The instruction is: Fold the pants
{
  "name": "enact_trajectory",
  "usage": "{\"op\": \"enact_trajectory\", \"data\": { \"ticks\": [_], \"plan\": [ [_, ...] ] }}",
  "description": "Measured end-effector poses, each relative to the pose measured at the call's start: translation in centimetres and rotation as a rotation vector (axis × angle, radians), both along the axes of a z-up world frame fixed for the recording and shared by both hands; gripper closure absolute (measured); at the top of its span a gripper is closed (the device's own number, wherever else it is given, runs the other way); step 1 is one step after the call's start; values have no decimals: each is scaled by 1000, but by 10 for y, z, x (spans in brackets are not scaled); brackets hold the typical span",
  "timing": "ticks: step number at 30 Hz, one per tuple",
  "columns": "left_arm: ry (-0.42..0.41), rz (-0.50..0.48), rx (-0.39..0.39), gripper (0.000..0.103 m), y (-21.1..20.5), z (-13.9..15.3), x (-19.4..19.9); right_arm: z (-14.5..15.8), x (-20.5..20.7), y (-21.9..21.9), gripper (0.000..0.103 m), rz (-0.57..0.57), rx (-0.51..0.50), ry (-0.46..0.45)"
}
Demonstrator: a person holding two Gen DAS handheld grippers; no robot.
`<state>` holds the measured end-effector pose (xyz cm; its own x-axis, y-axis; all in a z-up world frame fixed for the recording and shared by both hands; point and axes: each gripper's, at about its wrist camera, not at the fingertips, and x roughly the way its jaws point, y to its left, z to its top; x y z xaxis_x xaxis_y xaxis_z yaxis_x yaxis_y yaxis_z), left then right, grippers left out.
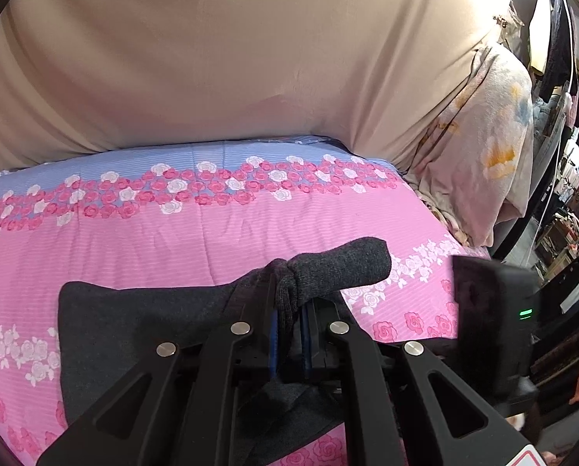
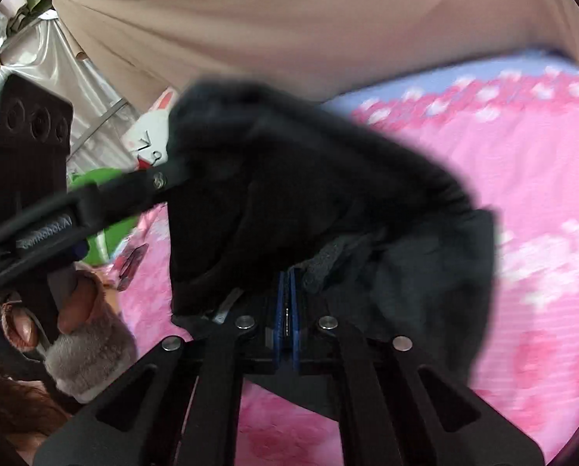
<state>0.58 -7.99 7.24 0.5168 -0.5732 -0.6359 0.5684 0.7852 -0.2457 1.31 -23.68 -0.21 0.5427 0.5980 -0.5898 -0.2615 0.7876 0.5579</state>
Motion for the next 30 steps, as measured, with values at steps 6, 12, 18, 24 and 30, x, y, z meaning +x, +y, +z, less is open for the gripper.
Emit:
{"op": "enact_trajectory", "data": {
  "ticks": [6, 12, 18, 24, 30],
  "plan": [
    [41, -55, 43, 95, -14, -21, -12, -15, -15, -32, 91, -105, -20, 71],
    [130, -191, 122, 56, -53, -71, -40, 15, -68, -99, 66, -329, -79, 3],
    [110, -216, 111, 34, -41, -71, -66, 18, -61, -86, 47, -302, -75, 0],
    [45, -19, 71, 28, 37, -44, -64, 6, -2, -45, 41, -259, -152, -10],
    [28, 179, 110, 28, 91, -47, -44, 17, 13, -30, 94, -249, -175, -60]
  ]
}}
